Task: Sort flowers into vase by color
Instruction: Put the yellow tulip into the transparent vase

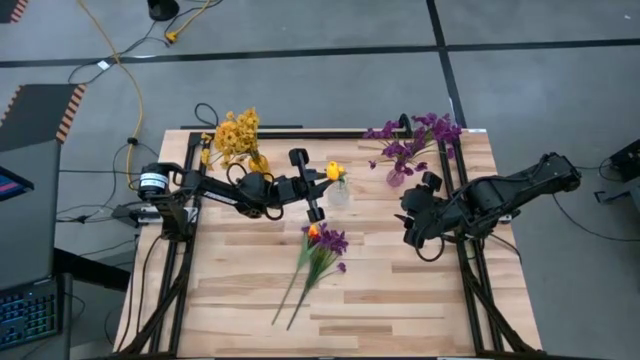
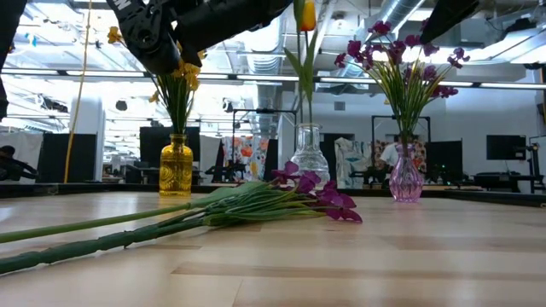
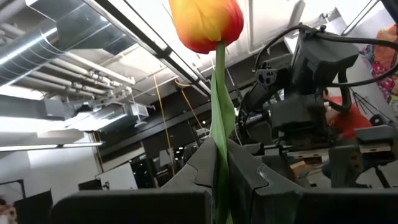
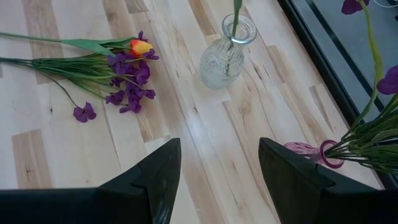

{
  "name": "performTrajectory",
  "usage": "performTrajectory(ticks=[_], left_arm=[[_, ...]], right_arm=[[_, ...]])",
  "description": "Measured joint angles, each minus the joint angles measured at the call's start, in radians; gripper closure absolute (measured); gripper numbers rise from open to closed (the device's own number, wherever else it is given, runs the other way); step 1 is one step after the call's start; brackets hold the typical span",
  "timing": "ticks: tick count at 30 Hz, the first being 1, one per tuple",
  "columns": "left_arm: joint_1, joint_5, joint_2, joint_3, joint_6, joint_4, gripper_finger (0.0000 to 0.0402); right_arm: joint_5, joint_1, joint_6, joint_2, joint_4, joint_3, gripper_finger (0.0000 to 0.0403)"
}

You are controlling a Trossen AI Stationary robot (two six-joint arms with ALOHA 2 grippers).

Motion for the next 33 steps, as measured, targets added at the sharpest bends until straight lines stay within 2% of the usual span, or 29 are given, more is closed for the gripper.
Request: performTrajectory(ticks=[6,25,33], left_arm=[[0.0,-0.012,0.0,0.0,-0.023,-0.013,0.04],[0.034,-0.088,-0.001,-0.001,-0.15,-0.21,0.04],[0.034,-0.103,-0.001,-0.001,-0.162,-0.214,0.0393]], right_arm=[[0.0,0.0,0.0,0.0,0.003,0.0,0.0159],[0.0,0.0,0.002,0.0,0.003,0.0,0.0159],[0.0,0.0,0.002,0.0,0.003,0.0,0.0159]])
